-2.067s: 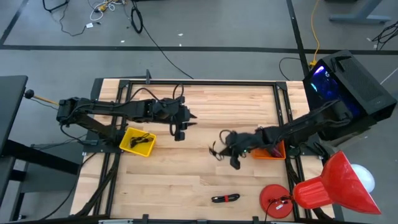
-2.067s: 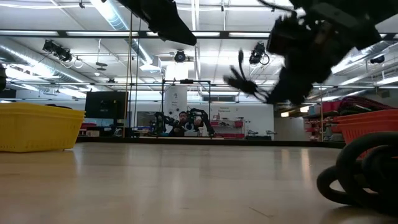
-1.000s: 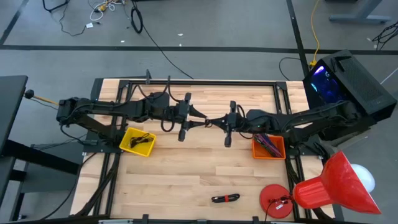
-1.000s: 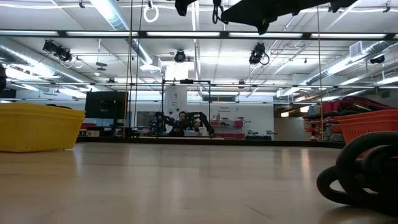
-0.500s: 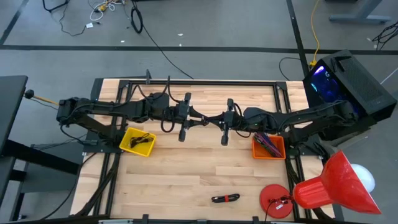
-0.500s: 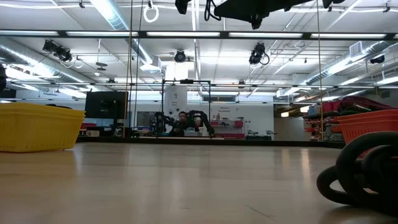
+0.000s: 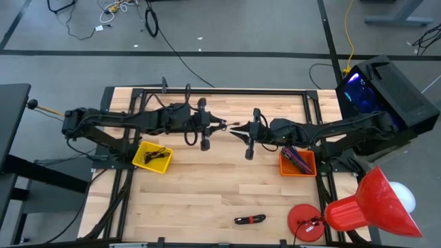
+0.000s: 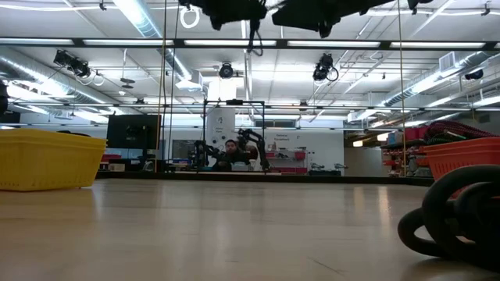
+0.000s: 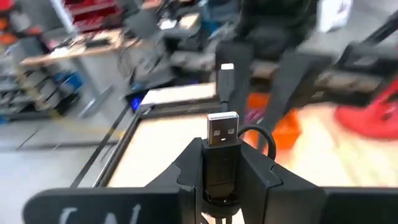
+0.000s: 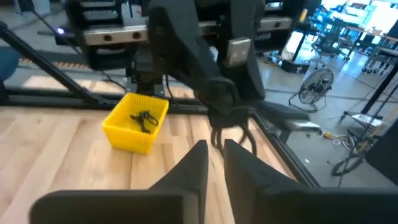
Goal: Pick & Place USB Port
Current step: Put the black charger cable into the yellow basket
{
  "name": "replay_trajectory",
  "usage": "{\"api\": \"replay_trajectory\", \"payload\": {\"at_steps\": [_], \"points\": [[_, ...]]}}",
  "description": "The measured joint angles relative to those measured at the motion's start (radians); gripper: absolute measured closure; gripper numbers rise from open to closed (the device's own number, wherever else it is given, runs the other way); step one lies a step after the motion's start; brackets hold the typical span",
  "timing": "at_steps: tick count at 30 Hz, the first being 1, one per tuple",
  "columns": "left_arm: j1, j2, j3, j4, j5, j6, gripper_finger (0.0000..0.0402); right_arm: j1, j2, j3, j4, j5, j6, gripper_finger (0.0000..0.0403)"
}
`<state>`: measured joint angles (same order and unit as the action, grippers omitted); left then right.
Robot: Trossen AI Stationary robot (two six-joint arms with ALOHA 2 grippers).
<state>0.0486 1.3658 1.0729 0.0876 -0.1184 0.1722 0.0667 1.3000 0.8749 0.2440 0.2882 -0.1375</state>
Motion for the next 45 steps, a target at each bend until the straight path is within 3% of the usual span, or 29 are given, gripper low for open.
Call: {"api": "replay_trajectory", "payload": {"at_steps": [7,13,16,23,29,35,45], "points": [[-0.001,-0.038,0.000,-0.179,-0.118,-0.027,0.0337,-0.016,-0.042,0.000,-0.066,0.018,0.003,0.0317],[-0.029,-0.070,0.001,-0.587,-0.312,-0.200,0.0337,-0.036,-0.090,0.000,-0.191,0.107,0.025,0.0303],[-0.065,-0.089,-0.002,-0.829,-0.356,-0.323,0.0337,-0.046,-0.102,0.000,-0.228,0.122,0.033,0.0300],[-0.167,-0.109,0.001,-1.230,-0.353,-0.614,0.0337,-0.073,-0.106,-0.003,-0.276,0.122,0.038,0.0300],[-0.269,-0.113,0.001,-1.484,-0.237,-0.858,0.0337,-0.103,-0.105,-0.039,-0.278,0.119,0.073,0.0300],[-0.371,-0.113,0.001,-1.527,-0.172,-1.004,0.0337,-0.119,-0.105,-0.054,-0.275,0.112,0.081,0.0300],[-0.465,-0.110,-0.057,-1.554,-0.124,-1.110,0.0337,-0.119,-0.105,-0.055,-0.260,0.052,0.100,0.0300]]}}
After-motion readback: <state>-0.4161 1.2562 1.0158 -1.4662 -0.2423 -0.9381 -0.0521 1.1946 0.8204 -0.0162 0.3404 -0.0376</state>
